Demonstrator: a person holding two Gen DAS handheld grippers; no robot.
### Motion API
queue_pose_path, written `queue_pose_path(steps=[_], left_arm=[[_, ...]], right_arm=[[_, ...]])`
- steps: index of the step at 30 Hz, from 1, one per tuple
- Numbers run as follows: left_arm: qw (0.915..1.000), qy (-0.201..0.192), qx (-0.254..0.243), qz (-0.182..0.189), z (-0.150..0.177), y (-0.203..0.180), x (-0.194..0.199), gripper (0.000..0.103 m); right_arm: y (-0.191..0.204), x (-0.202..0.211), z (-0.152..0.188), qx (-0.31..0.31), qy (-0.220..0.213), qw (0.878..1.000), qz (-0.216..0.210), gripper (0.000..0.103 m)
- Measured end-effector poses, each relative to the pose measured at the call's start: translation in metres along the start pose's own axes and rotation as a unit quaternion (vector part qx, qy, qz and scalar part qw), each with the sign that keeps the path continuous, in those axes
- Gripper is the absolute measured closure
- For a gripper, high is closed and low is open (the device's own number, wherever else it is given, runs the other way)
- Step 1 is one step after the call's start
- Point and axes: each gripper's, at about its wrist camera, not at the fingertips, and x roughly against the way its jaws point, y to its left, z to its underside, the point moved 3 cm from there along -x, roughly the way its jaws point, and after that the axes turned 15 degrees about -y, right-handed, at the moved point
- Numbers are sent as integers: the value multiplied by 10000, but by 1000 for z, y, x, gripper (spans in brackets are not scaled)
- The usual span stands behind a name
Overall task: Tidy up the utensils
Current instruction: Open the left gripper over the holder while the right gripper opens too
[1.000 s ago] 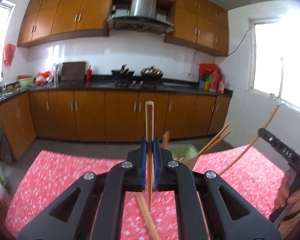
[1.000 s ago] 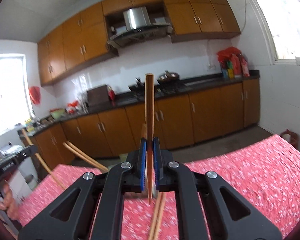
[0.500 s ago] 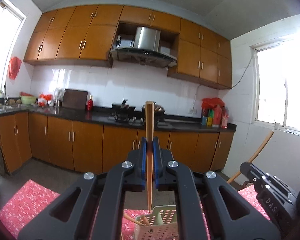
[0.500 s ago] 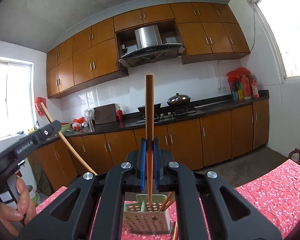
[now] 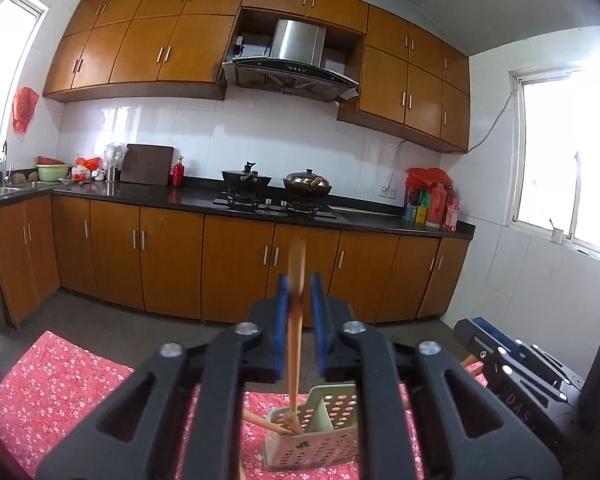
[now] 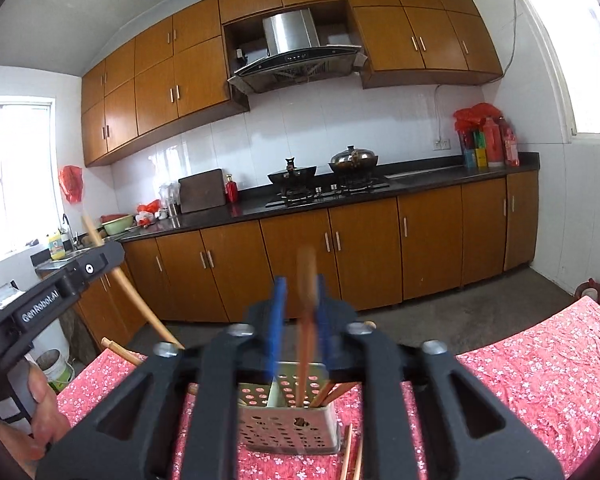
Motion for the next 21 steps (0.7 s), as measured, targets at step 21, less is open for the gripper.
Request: queue_pose_path(steps=[21], left_arm=[[9839,1308,-680,-1008,99,75,118,70]], right_arm=[[-55,64,132,-242,2326,9712,463,78]])
